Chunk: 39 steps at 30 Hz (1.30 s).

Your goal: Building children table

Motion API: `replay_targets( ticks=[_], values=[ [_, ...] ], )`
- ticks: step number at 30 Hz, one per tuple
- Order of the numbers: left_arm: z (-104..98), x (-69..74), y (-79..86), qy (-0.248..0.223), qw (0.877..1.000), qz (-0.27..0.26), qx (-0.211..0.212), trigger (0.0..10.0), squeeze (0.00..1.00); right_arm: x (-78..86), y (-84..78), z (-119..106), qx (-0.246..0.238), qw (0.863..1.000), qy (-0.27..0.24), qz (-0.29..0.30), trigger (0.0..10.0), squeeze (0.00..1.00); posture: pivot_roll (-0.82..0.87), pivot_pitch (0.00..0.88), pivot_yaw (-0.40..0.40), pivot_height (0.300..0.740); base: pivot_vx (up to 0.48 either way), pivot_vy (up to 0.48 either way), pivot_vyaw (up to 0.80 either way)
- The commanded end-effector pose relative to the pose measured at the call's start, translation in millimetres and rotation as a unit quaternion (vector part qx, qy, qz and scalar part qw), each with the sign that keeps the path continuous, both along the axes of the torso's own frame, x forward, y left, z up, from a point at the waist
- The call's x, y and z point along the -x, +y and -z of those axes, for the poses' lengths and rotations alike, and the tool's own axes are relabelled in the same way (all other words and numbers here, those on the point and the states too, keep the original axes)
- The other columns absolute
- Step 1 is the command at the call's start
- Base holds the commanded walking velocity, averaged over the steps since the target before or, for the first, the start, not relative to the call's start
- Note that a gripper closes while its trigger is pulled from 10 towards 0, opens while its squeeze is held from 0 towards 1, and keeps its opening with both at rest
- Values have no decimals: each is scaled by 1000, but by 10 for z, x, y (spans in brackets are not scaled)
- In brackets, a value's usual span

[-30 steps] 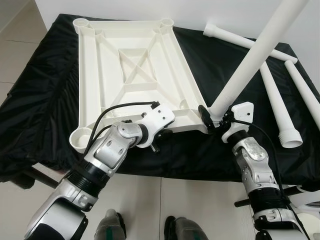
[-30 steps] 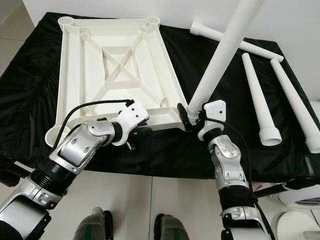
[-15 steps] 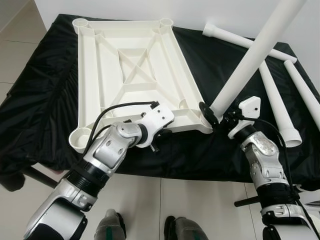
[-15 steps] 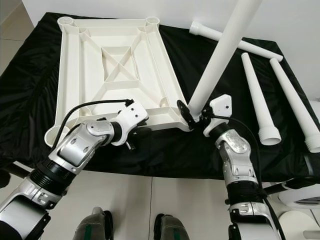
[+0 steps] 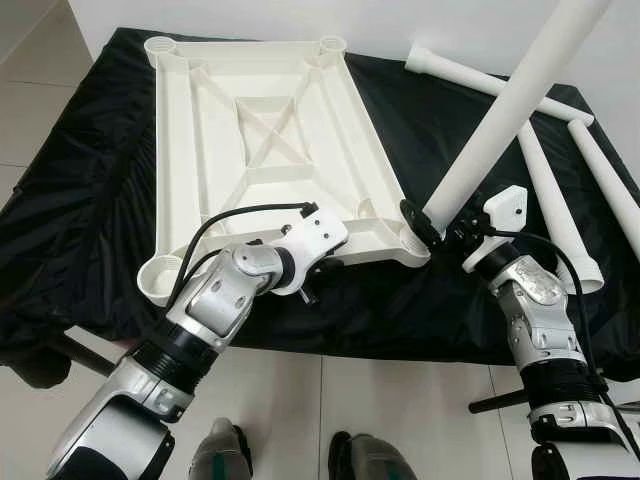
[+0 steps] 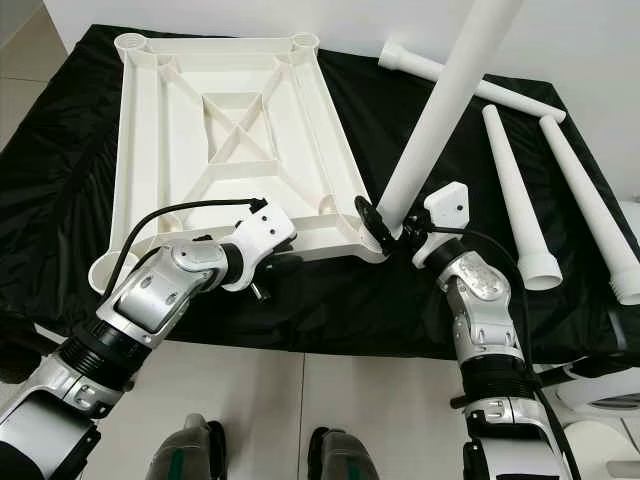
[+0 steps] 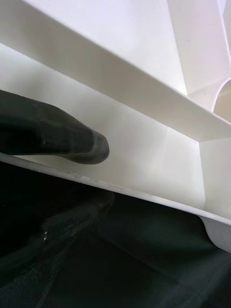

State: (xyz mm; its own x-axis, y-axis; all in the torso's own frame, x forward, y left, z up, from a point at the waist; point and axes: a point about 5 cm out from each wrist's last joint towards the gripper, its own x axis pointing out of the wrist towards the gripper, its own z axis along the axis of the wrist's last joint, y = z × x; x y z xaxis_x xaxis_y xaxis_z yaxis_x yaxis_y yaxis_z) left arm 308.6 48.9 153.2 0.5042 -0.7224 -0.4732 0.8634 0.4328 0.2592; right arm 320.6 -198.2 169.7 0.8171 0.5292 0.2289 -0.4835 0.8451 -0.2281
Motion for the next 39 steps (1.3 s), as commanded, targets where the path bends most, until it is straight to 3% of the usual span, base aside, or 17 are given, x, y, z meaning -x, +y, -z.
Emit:
replay_targets(
  ticks=[1, 12, 13, 14, 15, 16, 17, 18, 23, 24, 25, 39],
  values=[
    [-47, 11, -30, -8, 1000, 16, -5, 10000, 0, -1, -17, 8, -1, 1000, 0, -1, 10000, 0, 12, 128, -37, 740, 0, 0, 0],
    [-47, 11, -27, -8, 1000, 15, -5, 10000, 0, -8, -25, 13, -1, 1000, 0, -3, 10000, 0, 14, 129, -39, 740, 0, 0, 0],
    [-48, 10, -25, -8, 1000, 15, -5, 10000, 0, -9, -24, 13, -3, 1000, 1, -4, 1765, 0, 15, 128, -39, 740, 0, 0, 0],
    [-49, 9, -23, -8, 1000, 14, -5, 10000, 0, -9, -24, 14, -6, 1000, 1, -4, 1765, 0, 15, 128, -39, 740, 0, 0, 0],
    [-50, 9, -20, -8, 1000, 14, -6, 10000, 0, -9, -22, 14, -7, 1000, 2, -5, 2941, 0, 15, 129, -40, 740, 0, 0, 0],
    [-50, 9, -17, -8, 1000, 14, -5, 10000, 0, -7, -20, 15, -10, 1000, 3, -5, 980, 0, 14, 129, -39, 740, 0, 0, 0],
    [-50, 9, -16, -8, 1000, 14, -5, 10000, 0, -6, -18, 16, -12, 1000, 4, -5, 980, 0, 14, 129, -39, 740, 0, 0, 0],
    [-50, 9, -15, -8, 1000, 14, -5, 10000, 0, 2, -13, 17, -15, 1000, 5, -10, 0, 0, 15, 129, -40, 740, 0, 0, 0],
    [-50, 9, -17, -9, 1000, 14, -6, 10000, 0, 12, -7, 22, -21, 1000, 8, -14, 0, 0, 14, 129, -40, 740, 0, 0, 0],
    [-50, 9, -17, -9, 1000, 14, -6, 10000, 0, 12, -6, 31, -27, 1000, 13, -10, 3961, 0, 14, 129, -40, 740, 0, 0, 0],
    [-51, 9, -17, -10, 1000, 14, -6, 10000, 0, 16, 1, 43, -30, 999, 17, -6, 10000, 0, 15, 128, -42, 740, 0, 0, 0],
    [-53, 9, -18, -11, 1000, 14, -5, 10000, 0, 145, 149, 217, -71, 996, 43, 14, 10000, 0, 12, 122, -42, 740, 0, 0, 0]
  ],
)
